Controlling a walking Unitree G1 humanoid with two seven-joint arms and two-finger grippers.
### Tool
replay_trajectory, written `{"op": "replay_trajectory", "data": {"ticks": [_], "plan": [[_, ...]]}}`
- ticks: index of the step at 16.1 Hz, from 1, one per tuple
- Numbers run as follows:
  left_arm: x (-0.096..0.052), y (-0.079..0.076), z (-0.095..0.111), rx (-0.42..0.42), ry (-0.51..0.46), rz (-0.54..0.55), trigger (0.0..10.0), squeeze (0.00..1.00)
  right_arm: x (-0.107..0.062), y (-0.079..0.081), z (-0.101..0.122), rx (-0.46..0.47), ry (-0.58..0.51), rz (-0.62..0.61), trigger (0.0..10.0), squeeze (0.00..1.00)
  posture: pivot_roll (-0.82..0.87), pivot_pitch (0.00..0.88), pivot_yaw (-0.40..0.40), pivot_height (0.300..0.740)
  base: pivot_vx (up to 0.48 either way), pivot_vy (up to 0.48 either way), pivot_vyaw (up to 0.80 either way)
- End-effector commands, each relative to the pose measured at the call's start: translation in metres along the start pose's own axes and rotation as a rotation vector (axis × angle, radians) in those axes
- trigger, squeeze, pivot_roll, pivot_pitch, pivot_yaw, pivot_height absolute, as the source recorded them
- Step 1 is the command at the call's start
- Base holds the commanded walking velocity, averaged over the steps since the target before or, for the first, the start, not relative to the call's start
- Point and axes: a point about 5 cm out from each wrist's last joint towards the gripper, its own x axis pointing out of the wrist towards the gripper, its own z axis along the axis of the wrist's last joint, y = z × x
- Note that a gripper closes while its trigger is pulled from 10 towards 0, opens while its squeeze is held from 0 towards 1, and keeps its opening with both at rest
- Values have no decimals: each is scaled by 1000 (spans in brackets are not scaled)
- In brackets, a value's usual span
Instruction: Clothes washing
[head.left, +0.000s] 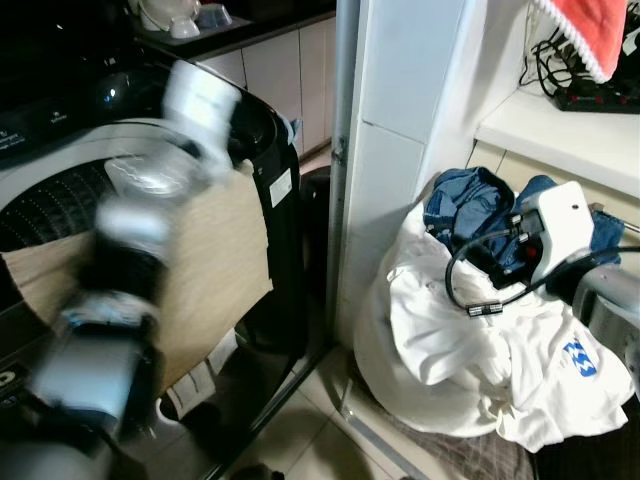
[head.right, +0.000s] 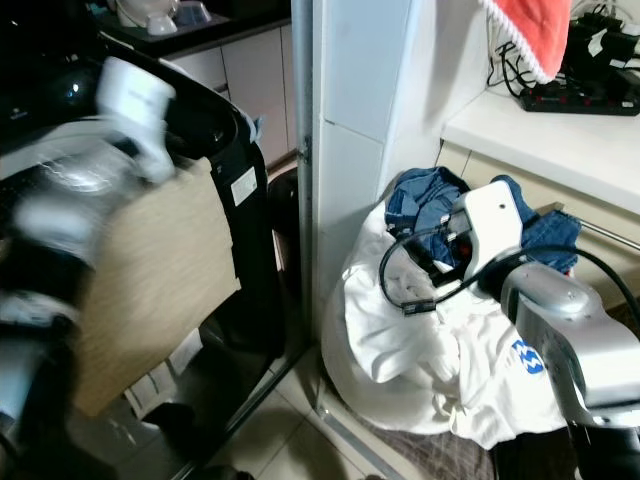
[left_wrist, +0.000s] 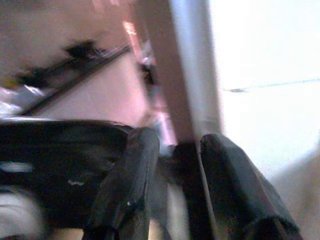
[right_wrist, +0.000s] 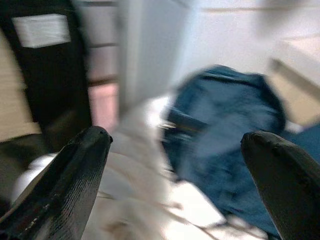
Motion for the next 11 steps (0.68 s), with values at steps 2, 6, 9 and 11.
{"op": "replay_trajectory", "data": {"ticks": [2, 6, 9, 11], "plan": [[-3, -28, 5, -25, -95, -88, 10000, 0, 3, -6, -4, 23, 17, -84, 10000, 1000, -198, 0, 51, 740, 0, 0, 0], [-25, -65, -13, -151, -146, -53, 10000, 0, -3, 3, -13, 64, -78, -240, 10000, 1000, -206, 3, 54, 740, 0, 0, 0], [-47, -71, -34, -137, -108, 89, 10000, 0, -10, 24, -10, 95, -187, -296, 10000, 0, -202, 6, 41, 740, 0, 0, 0], [-49, -75, -36, -126, -82, 105, 10000, 0, -8, 38, -16, 115, -162, -234, 10000, 0, -200, 6, 37, 740, 0, 0, 800]]}}
